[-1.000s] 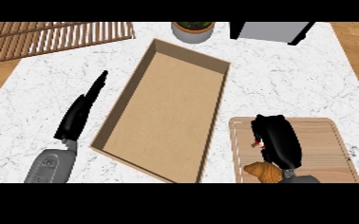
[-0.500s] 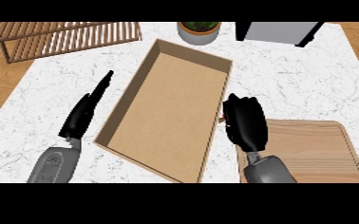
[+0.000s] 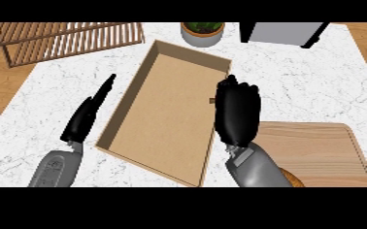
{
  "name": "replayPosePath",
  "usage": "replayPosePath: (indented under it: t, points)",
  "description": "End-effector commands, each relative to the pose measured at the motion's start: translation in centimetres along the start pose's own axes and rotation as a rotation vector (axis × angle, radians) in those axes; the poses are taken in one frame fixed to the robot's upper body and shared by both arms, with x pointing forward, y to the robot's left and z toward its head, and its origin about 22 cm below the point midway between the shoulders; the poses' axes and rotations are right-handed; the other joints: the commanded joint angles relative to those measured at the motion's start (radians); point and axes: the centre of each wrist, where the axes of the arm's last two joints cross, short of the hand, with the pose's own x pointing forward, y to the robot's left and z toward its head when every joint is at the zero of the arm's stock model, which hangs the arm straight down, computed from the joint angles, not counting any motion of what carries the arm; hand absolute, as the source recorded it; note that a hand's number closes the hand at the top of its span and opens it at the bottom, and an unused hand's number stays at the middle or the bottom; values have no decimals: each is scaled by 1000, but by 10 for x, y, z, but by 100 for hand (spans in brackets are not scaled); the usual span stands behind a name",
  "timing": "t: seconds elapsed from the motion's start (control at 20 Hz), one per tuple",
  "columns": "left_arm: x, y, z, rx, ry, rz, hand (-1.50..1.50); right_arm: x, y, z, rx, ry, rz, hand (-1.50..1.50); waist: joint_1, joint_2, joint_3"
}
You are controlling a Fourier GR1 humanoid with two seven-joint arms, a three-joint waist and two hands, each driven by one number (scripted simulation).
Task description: Pick the cupcake from the cutting board and place it in the cardboard box
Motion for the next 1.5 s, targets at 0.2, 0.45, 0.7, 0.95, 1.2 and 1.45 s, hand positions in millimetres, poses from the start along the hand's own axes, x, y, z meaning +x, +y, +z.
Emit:
replayPosePath:
  t: [0.2, 0.45, 0.7, 0.95, 1.2, 1.45]
  points:
    - [4, -6, -4, -3, -4, 5, 0, 56, -60, 0, -93, 245, 31, 150, 2, 9, 5]
    - [1, -6, -3, 13, 15, 1, 0, 68, -70, -2, -42, 307, 88, 150, -21, 14, 5]
    - [2, 9, -4, 49, -12, 2, 0, 72, -63, -16, 57, 346, 147, 150, -41, 19, 7]
    - [6, 6, -8, 50, -23, 12, 0, 43, -39, -22, 331, 458, -19, -150, -48, 27, 10]
    - [-6, 3, -3, 38, -5, 3, 0, 67, -28, -7, 367, 361, -159, -150, -34, 32, 9]
    - [-4, -3, -1, 49, 2, 20, 0, 69, -56, -20, 139, 262, -446, -150, -50, 27, 11]
